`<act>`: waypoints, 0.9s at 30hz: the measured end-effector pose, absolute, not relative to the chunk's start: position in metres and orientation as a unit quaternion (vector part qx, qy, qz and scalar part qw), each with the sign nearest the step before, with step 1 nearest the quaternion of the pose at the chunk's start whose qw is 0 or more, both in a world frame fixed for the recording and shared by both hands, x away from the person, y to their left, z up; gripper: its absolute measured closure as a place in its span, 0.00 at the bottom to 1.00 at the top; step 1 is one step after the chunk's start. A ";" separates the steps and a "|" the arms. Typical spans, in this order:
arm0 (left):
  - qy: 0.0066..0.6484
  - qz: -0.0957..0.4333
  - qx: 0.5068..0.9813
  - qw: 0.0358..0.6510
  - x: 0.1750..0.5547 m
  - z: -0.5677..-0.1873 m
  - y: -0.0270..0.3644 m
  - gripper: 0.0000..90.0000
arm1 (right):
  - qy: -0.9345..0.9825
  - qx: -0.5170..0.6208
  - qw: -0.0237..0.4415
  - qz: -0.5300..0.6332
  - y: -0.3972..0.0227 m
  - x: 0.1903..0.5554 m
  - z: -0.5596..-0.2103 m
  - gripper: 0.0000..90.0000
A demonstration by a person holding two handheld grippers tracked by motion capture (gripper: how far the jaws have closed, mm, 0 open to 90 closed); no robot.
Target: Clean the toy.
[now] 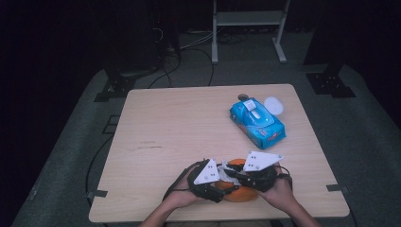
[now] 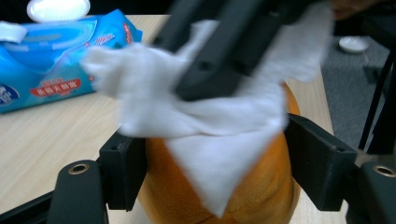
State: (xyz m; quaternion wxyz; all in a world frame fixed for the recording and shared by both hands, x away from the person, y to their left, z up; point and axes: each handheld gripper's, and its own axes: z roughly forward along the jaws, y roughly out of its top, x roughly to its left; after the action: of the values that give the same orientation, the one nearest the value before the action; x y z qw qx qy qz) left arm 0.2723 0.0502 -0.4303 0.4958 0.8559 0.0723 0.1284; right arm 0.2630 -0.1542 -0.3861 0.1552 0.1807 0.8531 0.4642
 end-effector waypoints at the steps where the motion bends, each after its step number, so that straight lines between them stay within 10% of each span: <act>1: 0.069 0.129 0.857 0.495 0.273 -0.431 0.052 0.32 | 0.854 0.181 0.158 0.462 -0.156 0.265 -0.385 0.89; 10: 0.118 0.069 0.851 0.508 0.283 -0.431 0.054 0.19 | 0.846 0.229 0.164 0.454 -0.187 0.274 -0.392 0.89; 21: 0.091 0.101 0.856 0.498 0.281 -0.431 0.060 0.35 | 0.848 0.219 0.170 0.452 -0.179 0.279 -0.389 0.89; 27: 0.120 0.052 0.859 0.496 0.289 -0.431 0.057 0.14 | 0.843 0.243 0.159 0.453 -0.191 0.282 -0.395 0.90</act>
State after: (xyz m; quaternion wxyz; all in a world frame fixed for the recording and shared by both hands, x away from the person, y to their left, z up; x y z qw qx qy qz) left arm 0.2894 0.0566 -0.4310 0.4955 0.8587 0.1202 0.0519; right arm 0.2822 -0.1908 -0.3955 0.1589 0.2428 0.8430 0.4529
